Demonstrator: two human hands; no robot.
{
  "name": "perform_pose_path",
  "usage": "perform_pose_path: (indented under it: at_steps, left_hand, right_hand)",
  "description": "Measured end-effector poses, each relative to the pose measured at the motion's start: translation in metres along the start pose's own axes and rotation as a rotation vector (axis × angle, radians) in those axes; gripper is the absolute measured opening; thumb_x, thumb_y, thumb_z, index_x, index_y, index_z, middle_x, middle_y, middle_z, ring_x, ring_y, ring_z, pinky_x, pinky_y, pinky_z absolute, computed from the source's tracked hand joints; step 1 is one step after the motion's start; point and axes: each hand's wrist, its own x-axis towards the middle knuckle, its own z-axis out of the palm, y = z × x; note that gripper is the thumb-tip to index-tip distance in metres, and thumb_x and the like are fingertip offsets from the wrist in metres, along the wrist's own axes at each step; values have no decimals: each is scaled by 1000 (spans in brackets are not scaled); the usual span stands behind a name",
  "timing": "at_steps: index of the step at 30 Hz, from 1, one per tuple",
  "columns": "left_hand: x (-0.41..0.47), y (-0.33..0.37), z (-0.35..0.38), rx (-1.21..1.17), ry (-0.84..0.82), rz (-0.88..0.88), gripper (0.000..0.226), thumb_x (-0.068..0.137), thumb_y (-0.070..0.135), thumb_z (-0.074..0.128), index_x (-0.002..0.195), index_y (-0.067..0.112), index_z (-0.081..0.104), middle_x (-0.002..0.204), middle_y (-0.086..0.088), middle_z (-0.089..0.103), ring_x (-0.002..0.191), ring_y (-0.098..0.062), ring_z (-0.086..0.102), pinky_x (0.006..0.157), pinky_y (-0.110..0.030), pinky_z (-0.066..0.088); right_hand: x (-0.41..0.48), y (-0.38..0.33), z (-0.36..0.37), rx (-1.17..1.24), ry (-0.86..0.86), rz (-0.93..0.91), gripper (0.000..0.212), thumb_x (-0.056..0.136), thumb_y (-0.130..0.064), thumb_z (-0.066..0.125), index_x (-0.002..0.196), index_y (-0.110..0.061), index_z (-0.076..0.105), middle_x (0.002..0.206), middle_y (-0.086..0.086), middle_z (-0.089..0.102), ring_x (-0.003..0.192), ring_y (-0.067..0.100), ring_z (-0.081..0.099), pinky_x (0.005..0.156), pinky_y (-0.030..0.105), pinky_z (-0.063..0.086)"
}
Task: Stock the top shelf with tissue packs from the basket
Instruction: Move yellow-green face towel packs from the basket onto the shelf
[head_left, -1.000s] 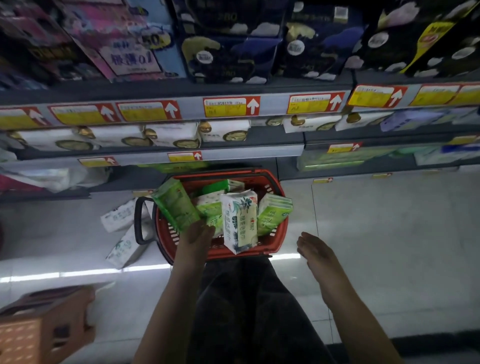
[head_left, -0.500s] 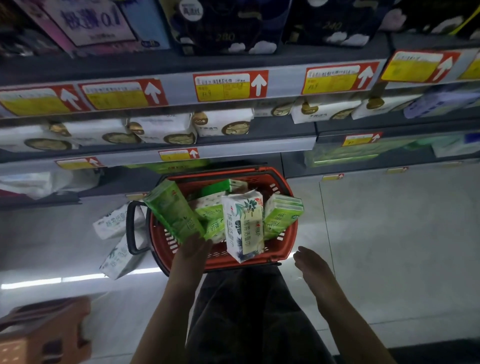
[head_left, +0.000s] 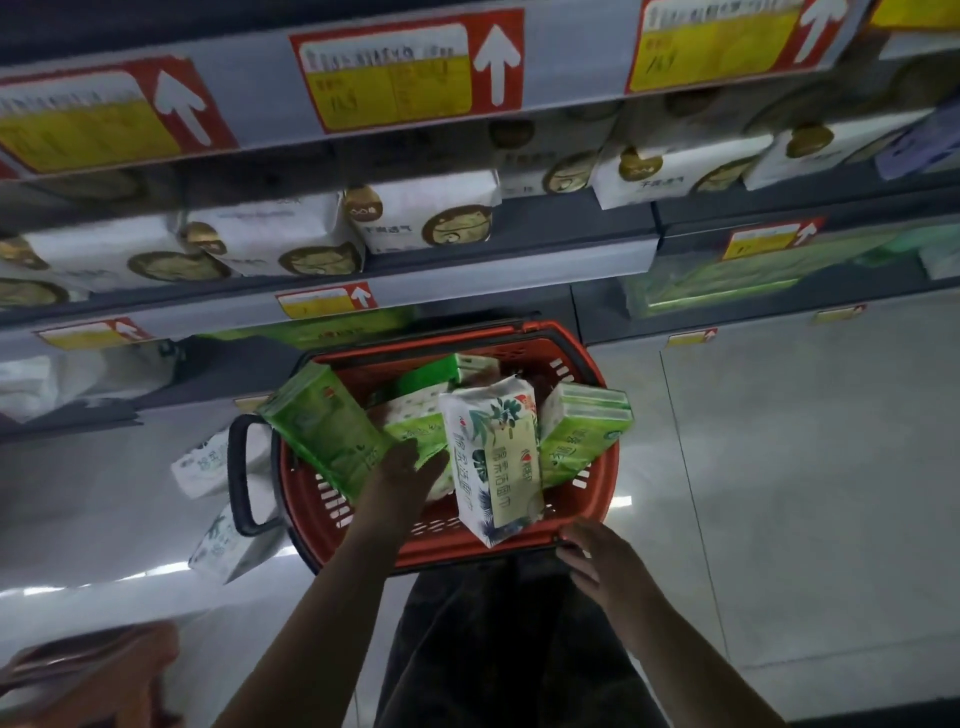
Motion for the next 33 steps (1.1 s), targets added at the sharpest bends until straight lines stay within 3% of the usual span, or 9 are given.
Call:
perform_pose_path:
  at_steps: [3, 6, 11, 16, 19, 22, 27, 29, 33]
  left_hand:
    - [13, 5, 1, 76, -53, 45, 82, 79, 47, 68, 145, 12, 37, 142, -18, 47, 125, -35, 51, 105, -49, 43]
    - [35, 5, 1, 188, -61, 164, 80, 80, 37, 72, 146, 17, 34, 138, -18, 50, 120, -38, 53, 99, -53, 47]
    - [67, 10, 4, 396, -53, 318, 84, 82, 34, 73, 150, 23, 26, 149, -9, 32, 134, -31, 35, 106, -46, 39]
    - [91, 8, 22, 533, -213, 301, 102, 78, 47, 73, 155, 19, 12, 159, -3, 24, 142, -22, 27, 103, -28, 28]
    - [104, 13, 32, 576, -232, 328, 104, 76, 48, 75, 154, 16, 14, 157, -4, 28, 140, -22, 33, 100, -26, 32]
    - [117, 15, 37, 588, -254, 280, 109, 70, 53, 78, 153, 18, 17, 152, -5, 39, 133, -25, 44, 105, -38, 41]
    - [132, 12, 36, 486, -263, 199, 136, 34, 78, 75, 150, 29, 22, 137, -2, 57, 118, -25, 59, 96, -46, 51]
    - [136, 6, 33, 445, -276, 205, 133, 34, 84, 75, 148, 36, 24, 132, -1, 60, 113, -24, 62, 93, -47, 53]
    - [125, 9, 34, 516, -309, 316, 92, 50, 82, 69, 133, 54, 41, 126, 1, 64, 105, -21, 66, 81, -42, 58]
  right_hand:
    - [13, 9, 7, 51, 23, -10, 36, 100, -20, 46, 134, -9, 44, 127, 7, 56, 119, 24, 56, 99, 37, 41]
    - [27, 20, 10, 76, 99, -57, 43, 98, -23, 50, 138, -11, 43, 132, 10, 55, 110, 18, 57, 95, 33, 41]
    - [47, 27, 11, 122, 49, -49, 39, 98, -9, 44, 137, -5, 42, 137, 11, 50, 124, 29, 52, 100, 36, 41]
    - [63, 46, 15, 373, 82, 34, 34, 97, -30, 50, 128, -14, 50, 123, 3, 63, 113, 22, 59, 101, 41, 44]
    - [67, 51, 16, 426, 80, 56, 31, 96, -32, 50, 122, -15, 54, 118, 1, 65, 112, 22, 60, 102, 44, 43]
    - [71, 57, 15, 446, 73, 74, 30, 95, -33, 53, 121, -19, 54, 113, -1, 67, 109, 22, 62, 98, 45, 46]
    - [79, 59, 10, 442, 69, 91, 21, 95, -34, 51, 113, -23, 56, 108, -4, 70, 104, 21, 64, 100, 48, 46]
    - [82, 58, 10, 418, 50, 93, 15, 96, -34, 51, 107, -25, 56, 106, -4, 71, 103, 22, 65, 100, 48, 45]
    - [88, 52, 10, 329, 14, 97, 12, 97, -32, 48, 105, -24, 53, 110, -1, 69, 101, 22, 66, 98, 46, 47]
